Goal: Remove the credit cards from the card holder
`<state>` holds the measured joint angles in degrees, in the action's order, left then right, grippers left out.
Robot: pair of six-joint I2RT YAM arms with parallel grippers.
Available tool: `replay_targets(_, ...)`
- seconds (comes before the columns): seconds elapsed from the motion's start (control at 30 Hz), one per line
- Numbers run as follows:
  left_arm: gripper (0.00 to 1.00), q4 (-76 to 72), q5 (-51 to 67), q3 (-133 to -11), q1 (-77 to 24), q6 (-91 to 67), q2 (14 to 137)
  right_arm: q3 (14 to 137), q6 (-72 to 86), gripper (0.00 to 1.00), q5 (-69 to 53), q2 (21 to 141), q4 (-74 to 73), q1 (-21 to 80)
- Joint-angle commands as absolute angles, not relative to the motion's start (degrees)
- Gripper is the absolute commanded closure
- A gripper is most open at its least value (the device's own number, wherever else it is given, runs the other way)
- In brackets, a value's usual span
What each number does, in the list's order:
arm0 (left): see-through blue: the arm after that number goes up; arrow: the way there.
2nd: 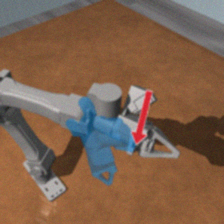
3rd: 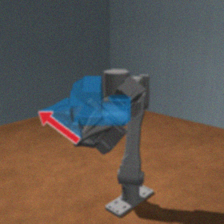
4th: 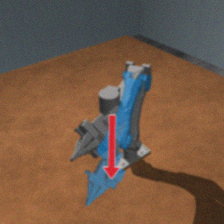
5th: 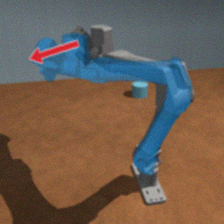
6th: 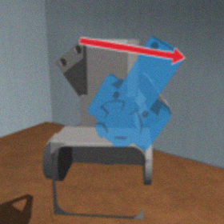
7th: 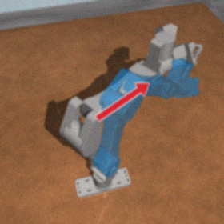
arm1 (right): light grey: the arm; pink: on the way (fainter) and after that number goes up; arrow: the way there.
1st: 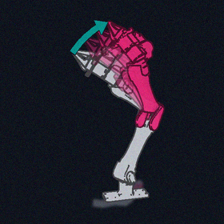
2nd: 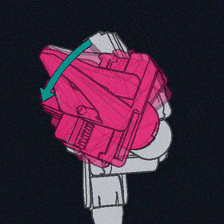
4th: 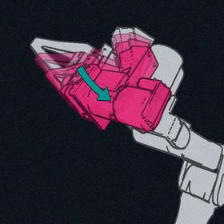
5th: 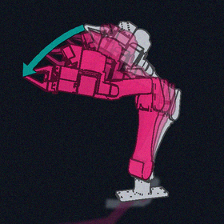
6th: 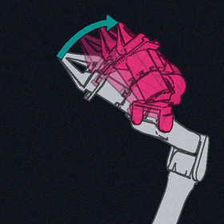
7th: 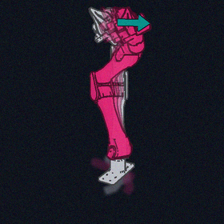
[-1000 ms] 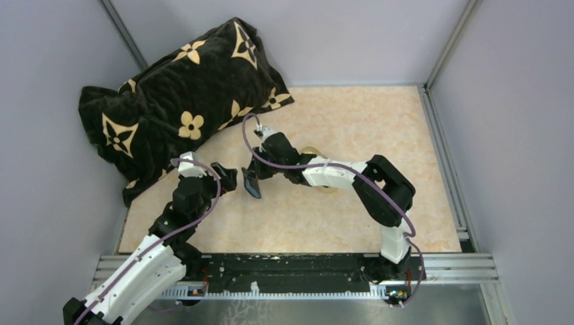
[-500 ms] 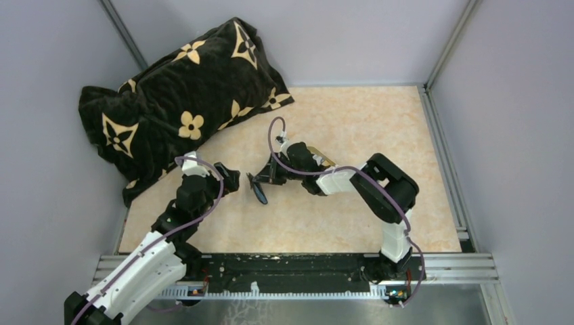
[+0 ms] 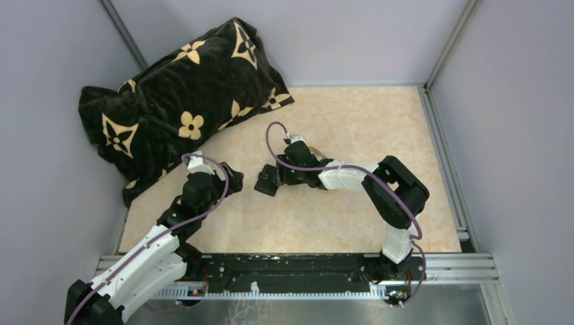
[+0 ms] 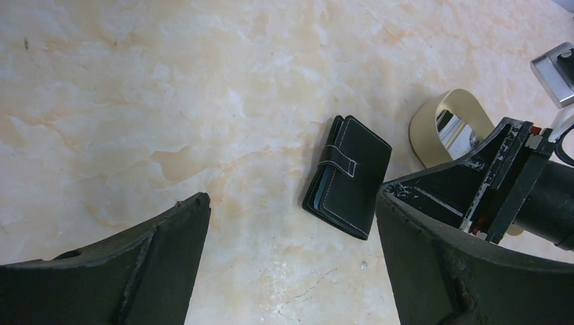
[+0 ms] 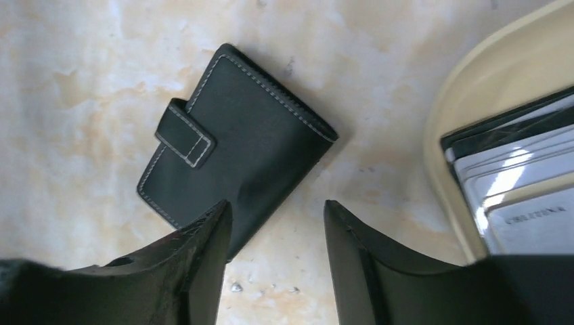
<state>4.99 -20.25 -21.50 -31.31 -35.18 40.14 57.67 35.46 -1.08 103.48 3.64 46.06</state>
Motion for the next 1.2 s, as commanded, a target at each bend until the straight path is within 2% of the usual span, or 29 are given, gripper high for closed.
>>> replay_targets(0.0, 0.05, 2.8, -19.3, -21.4, -31.4, -35.8, 41.1, 64.7, 28.2, 0.41, 8.4, 100.1, -3.7, 49.2)
replay_targets(0.13, 0.08, 5.9, -21.6, -22.7, -31.4, -37.6, 43.3, 72.0, 24.9, 0.27, 15.9, 103.7, -10.1, 54.4)
replay_targets(0.3, 0.22, 18.8, -35.1, -24.6, -31.4, -46.3, 39.9, 82.6, 24.0, 0.25, 19.2, 110.6, -15.0, 58.8)
replay_targets(0.47, 0.24, 23.9, -37.2, -23.4, -31.4, -50.8, 31.7, 93.3, 23.1, 0.22, 24.2, 120.3, -22.7, 62.3)
replay_targets(0.53, 0.24, 26.1, -36.6, -23.0, -31.4, -52.5, 29.5, 93.9, 23.7, 0.18, 25.8, 122.4, -24.2, 63.3)
replay_targets(0.63, 0.24, 28.1, -37.1, -22.3, -31.4, -53.4, 26.7, 92.8, 25.6, 0.19, 27.7, 123.8, -25.6, 64.4)
replay_targets(0.77, 0.24, 28.9, -38.2, -22.0, -31.4, -52.9, 24.2, 91.2, 27.9, 0.37, 32.5, 124.9, -28.5, 66.5)
replay_targets(0.83, 0.24, 28.7, -38.0, -22.1, -31.4, -52.6, 23.8, 91.1, 29.3, 0.51, 34.8, 125.9, -30.5, 67.0)
replay_targets(0.9, 0.24, 28.7, -37.4, -22.2, -31.4, -52.5, 23.7, 90.9, 30.4, 0.61, 36.2, 126.8, -32.2, 67.0)
replay_targets(0.97, 0.23, 29.0, -37.1, -22.2, -31.4, -52.4, 23.7, 90.3, 30.8, 0.78, 37.4, 127.2, -33.3, 66.9)
replay_targets(1.03, 0.23, 29.7, -37.2, -22.3, -31.4, -52.6, 23.2, 89.1, 30.5, 1.00, 37.5, 126.8, -32.6, 67.0)
replay_targets(1.17, 0.23, 30.1, -37.5, -21.9, -31.4, -52.4, 21.5, 84.1, 29.7, 1.00, 35.7, 121.3, -27.0, 67.0)
